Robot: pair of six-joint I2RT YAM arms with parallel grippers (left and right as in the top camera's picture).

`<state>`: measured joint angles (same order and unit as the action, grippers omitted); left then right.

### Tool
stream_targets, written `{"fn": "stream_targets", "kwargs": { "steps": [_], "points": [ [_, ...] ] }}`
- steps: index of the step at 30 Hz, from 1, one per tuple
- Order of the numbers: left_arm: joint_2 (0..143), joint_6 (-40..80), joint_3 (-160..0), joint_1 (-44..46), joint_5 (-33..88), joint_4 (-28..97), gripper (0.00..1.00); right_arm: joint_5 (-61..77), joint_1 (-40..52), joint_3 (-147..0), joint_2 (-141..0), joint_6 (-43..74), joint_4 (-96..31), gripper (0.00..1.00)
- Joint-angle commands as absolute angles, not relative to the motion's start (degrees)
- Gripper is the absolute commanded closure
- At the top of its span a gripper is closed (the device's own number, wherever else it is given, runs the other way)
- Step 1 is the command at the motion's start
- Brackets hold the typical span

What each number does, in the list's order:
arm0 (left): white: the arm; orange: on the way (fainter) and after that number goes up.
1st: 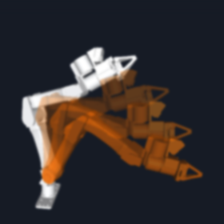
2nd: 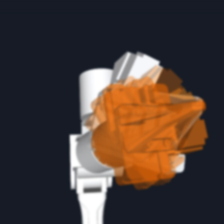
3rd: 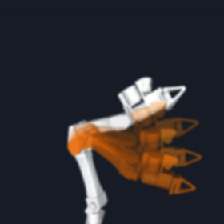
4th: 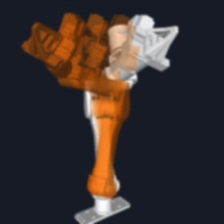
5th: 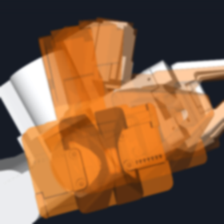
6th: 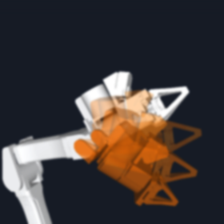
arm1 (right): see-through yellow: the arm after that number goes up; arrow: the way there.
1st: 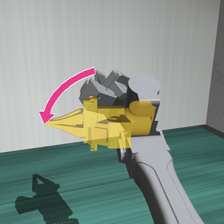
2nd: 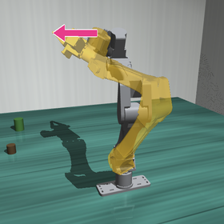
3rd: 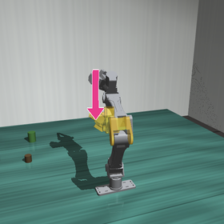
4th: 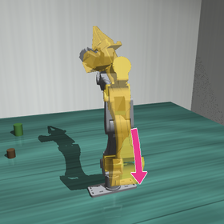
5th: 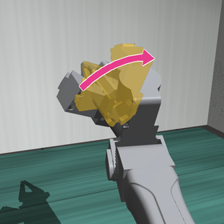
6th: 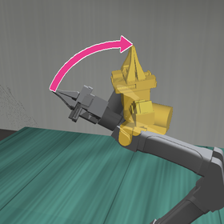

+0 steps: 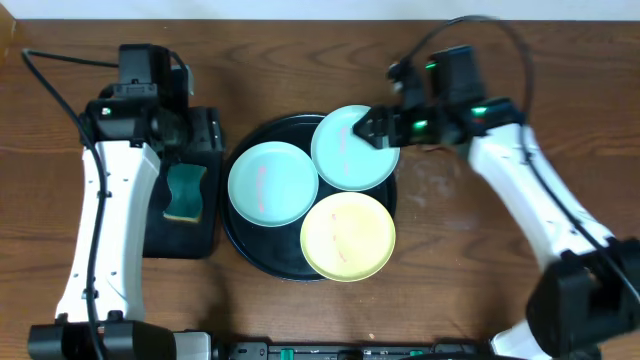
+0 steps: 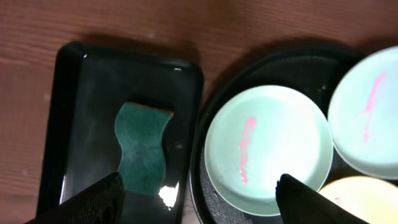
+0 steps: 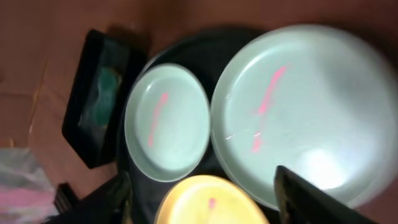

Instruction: Clean dirty plates on tray and stack at the side

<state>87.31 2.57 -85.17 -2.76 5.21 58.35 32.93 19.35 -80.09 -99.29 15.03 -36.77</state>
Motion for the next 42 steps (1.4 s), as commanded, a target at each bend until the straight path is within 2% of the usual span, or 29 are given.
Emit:
{"fn": "stream_targets", "kwargs": {
  "steps": [1, 10, 14, 20, 29, 42],
  "points": [
    [86.9, 5.0, -86.4, -6.9, 5.4, 59.0, 0.21, 26.3, 25.7, -81.3, -101.9, 26.4, -36.9, 0.38],
    [86.9, 5.0, -86.4, -14.4, 5.3, 60.1, 0.21, 7.5, 37.3, -81.3, -107.3, 36.2, -36.6, 0.54],
    [86.9, 5.0, -86.4, -15.8, 5.3, 60.2, 0.21, 6.2, 38.7, -81.3, -109.4, 36.2, -34.9, 0.63],
    [86.9, 5.0, -86.4, -16.1, 4.5, 60.9, 0.22, 6.3, 39.8, -81.3, -113.5, 36.2, -33.6, 0.7],
    [86.9, 5.0, -86.3, -16.1, 3.4, 61.3, 0.21, 6.2, 41.4, -81.3, -116.3, 34.7, -31.4, 0.72],
    [86.9, 5.0, -85.6, -16.1, 2.2, 61.2, 0.21, 5.6, 41.7, -81.3, -119.7, 35.4, -29.7, 0.82]
  ]
}}
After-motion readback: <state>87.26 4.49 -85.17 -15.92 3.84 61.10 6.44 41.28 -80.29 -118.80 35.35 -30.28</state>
